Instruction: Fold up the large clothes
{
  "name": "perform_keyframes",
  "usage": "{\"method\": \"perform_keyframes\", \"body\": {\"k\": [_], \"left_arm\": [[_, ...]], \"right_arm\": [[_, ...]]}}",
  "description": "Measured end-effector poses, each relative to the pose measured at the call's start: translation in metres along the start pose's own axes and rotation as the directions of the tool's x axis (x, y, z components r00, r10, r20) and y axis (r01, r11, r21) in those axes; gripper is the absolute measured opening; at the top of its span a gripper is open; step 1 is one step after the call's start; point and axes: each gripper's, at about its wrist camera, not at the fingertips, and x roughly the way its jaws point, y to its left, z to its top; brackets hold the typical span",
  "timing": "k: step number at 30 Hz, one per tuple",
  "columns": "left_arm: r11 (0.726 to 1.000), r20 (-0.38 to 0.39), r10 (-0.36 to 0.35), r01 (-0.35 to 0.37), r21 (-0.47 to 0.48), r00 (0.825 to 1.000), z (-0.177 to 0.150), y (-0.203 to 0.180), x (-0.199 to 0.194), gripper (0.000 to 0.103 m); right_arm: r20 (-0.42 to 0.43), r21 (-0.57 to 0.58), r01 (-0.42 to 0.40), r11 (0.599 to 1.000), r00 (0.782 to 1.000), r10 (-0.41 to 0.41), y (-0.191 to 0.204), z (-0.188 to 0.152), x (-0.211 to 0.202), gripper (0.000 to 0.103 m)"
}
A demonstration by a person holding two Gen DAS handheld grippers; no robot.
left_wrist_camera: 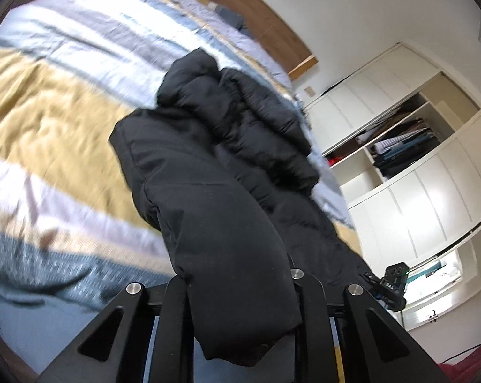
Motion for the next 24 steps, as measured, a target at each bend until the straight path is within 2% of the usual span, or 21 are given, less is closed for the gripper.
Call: {"method": "perform_keyframes", "body": {"k": [4, 10, 12, 18, 21, 24], "left_arm": [[0.998, 0.029, -0.058, 0.058, 0.000, 0.998, 0.028, -0.016, -0.002, 0.019], [0.995, 0.089, -0.099, 0.095, 0.038, 0.991, 0.082, -0.041, -0.004, 0.019], [0.993, 0.113, -0.111, 0.107, 0.039, 0.987, 0.105, -0.046, -0.003, 0.019], [0.990, 0.178, -0.141, 0.144, -0.003, 0.974, 0.171, -0.043, 0.006, 0.019], [0.989, 0.199, -0.138, 0.146, -0.027, 0.970, 0.204, -0.039, 0.021, 0.019], [0.990, 0.208, -0.106, 0.123, -0.069, 0.972, 0.239, -0.031, 0.046, 0.019]], "right_arm": [[0.064, 0.001, -0.038, 0.999, 0.997, 0.038, 0.011, 0.027, -0.003, 0.019], [0.148, 0.003, -0.086, 0.996, 0.985, 0.085, 0.025, 0.080, -0.003, 0.019], [0.180, 0.012, -0.106, 0.994, 0.978, 0.103, 0.028, 0.099, -0.005, 0.019], [0.300, 0.106, -0.201, 0.974, 0.940, 0.162, 0.024, 0.166, -0.001, 0.019], [0.331, 0.145, -0.213, 0.966, 0.931, 0.156, 0.021, 0.195, 0.006, 0.019], [0.356, 0.189, -0.190, 0.963, 0.928, 0.114, 0.019, 0.228, 0.024, 0.019]]}}
